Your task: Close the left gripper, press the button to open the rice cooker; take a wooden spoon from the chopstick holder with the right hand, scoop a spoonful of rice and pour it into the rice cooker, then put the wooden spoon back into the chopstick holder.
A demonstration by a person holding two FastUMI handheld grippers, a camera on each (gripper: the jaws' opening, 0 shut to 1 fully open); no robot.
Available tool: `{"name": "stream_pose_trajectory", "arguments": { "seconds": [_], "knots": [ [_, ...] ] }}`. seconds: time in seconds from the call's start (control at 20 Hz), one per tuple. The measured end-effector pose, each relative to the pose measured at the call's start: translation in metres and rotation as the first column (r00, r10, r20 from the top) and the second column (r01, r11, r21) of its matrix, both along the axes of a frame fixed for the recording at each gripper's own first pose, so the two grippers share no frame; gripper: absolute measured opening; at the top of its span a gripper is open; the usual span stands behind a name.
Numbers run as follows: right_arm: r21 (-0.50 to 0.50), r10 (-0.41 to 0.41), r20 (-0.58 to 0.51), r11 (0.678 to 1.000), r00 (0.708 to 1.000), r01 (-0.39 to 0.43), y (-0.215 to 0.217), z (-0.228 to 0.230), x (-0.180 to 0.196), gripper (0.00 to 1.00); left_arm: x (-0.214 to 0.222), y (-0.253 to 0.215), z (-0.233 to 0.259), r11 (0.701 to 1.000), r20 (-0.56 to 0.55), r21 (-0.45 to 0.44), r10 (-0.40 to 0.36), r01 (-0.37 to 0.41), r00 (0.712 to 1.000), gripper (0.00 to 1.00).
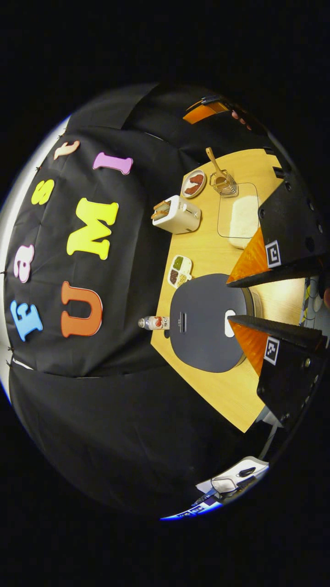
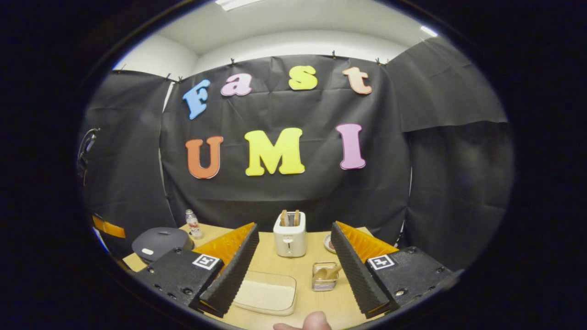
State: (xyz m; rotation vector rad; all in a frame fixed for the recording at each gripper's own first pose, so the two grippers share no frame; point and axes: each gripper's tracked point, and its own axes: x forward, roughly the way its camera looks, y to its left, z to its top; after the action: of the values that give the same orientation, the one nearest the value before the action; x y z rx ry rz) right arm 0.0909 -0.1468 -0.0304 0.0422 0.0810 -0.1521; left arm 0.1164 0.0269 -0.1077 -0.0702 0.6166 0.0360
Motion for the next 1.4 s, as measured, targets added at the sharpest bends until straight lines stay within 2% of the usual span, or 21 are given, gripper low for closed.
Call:
{"name": "stream_pose_trajectory", "arguments": {
  "seconds": [0.1, 0.15, 0.2, 0.25, 0.3, 0.4, 0.7, 0.95, 1.0, 1.05, 1.1, 1.15, 1.25, 1.4],
  "knots": [
    [0.004, -0.014, -0.004, 1.0, 1.0, 0.014, -0.01, -0.002, 0.004, 1.0, 0.008, 0.01, -0.009, 1.0, -0.045, -0.004, 0.015, -0.015, 0.999, 0.41],
    [0.004, -0.02, -0.008, 1.0, 1.0, 0.02, -0.015, -0.005, 0.006, 1.0, 0.012, 0.014, -0.014, 0.999, -0.075, -0.018, 0.029, -0.03, 0.997, 0.24],
    [0.005, -0.024, -0.012, 1.0, 1.0, 0.024, -0.02, -0.006, 0.008, 1.0, 0.012, 0.008, -0.02, 0.999, -0.112, -0.049, 0.005, -0.01, 0.994, 0.08],
    [0.007, -0.03, -0.014, 1.0, 0.999, 0.03, -0.023, -0.007, 0.01, 1.0, 0.014, 0.011, -0.025, 0.998, -0.137, -0.056, 0.005, -0.013, 0.99, 0.08],
    [0.008, -0.035, -0.018, 0.999, 0.999, 0.035, -0.027, -0.008, 0.011, 1.0, 0.02, 0.01, -0.032, 0.997, -0.156, -0.078, 0.0, -0.013, 0.988, 0.0],
    [0.009, -0.045, -0.024, 0.999, 0.999, 0.046, -0.034, -0.011, 0.014, 1.0, 0.024, 0.005, -0.045, 0.993, -0.193, -0.119, -0.018, -0.006, 0.981, 0.0],
    [0.023, -0.079, -0.055, 0.997, 0.995, 0.08, -0.052, -0.025, 0.017, 1.0, 0.055, 0.026, -0.065, 0.996, -0.24, -0.08, 0.012, -0.032, 0.971, 0.0],
    [0.041, -0.125, -0.071, 0.991, 0.99, 0.128, -0.067, -0.032, 0.014, 1.0, 0.054, 0.037, -0.091, 0.997, -0.312, -0.056, 0.03, -0.05, 0.949, 0.0],
    [0.045, -0.131, -0.075, 0.99, 0.989, 0.134, -0.069, -0.034, 0.012, 1.0, 0.056, 0.037, -0.09, 0.997, -0.294, -0.058, 0.029, -0.048, 0.955, 0.0],
    [0.048, -0.136, -0.078, 0.989, 0.988, 0.14, -0.069, -0.036, 0.012, 1.0, 0.052, 0.038, -0.093, 0.997, -0.314, -0.058, 0.021, -0.041, 0.949, 0.0],
    [0.048, -0.139, -0.083, 0.989, 0.987, 0.143, -0.069, -0.038, 0.012, 1.0, 0.045, 0.038, -0.099, 0.997, -0.339, -0.061, 0.028, -0.052, 0.94, 0.0],
    [0.044, -0.139, -0.093, 0.989, 0.986, 0.144, -0.068, -0.04, 0.013, 1.0, 0.047, 0.039, -0.092, 0.995, -0.323, -0.068, 0.041, -0.066, 0.946, 0.0],
    [0.044, -0.133, -0.105, 0.989, 0.986, 0.138, -0.064, -0.039, 0.011, 1.0, 0.048, 0.038, -0.1, 0.997, -0.356, -0.061, 0.025, -0.05, 0.934, 0.0],
    [0.039, -0.125, -0.093, 0.991, 0.988, 0.129, -0.059, -0.031, 0.01, 1.0, 0.049, 0.037, -0.093, 0.998, -0.319, -0.055, 0.017, -0.036, 0.948, 0.0]
  ]
}}
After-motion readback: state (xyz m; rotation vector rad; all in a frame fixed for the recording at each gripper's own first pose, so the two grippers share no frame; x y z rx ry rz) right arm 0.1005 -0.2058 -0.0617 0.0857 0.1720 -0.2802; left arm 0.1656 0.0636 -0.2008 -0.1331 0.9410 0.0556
